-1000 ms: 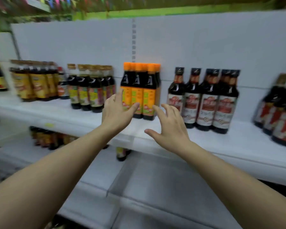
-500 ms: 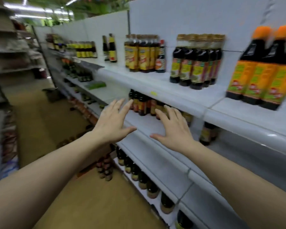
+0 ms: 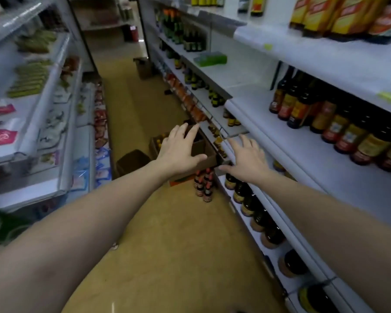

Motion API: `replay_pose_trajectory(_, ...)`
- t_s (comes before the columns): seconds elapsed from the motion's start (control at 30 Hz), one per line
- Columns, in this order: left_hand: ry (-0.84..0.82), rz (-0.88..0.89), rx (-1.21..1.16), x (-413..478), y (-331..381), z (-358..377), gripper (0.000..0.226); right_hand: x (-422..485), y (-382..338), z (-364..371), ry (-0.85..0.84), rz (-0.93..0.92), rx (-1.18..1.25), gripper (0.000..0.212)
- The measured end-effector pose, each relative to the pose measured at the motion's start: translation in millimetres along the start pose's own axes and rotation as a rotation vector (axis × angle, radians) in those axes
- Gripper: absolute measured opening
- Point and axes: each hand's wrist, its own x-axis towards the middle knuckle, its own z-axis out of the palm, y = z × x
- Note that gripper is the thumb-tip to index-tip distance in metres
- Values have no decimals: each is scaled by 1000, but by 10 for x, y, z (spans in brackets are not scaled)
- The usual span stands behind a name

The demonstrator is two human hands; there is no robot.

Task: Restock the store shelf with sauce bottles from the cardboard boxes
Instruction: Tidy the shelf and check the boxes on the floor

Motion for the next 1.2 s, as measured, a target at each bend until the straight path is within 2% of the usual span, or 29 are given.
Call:
replay_pose_trajectory(0.33,-75,-305,-82,951,-1098,684,91,1540,-248,907,-128,-75,46,92)
replay_pose_trajectory(0.6,-124,-488,-107,1786,-1732,848,89,2558,-290,1373,-275,-159,0,83)
replay_pose_trajectory(0.87,-158,-516,-149,2528,-2411,969,88,3590,-552,1714,-391,-82,2,82)
replay_pose_trajectory(1.07,-212,-416,-59,3183,-3309,1005,84,4337,-871,1969,-420,44,-8,81)
replay_pose_trajectory(1.2,-274,-386,-109,3766,-3928,882,84,4880,-1201,2059,-437,151,-4,80)
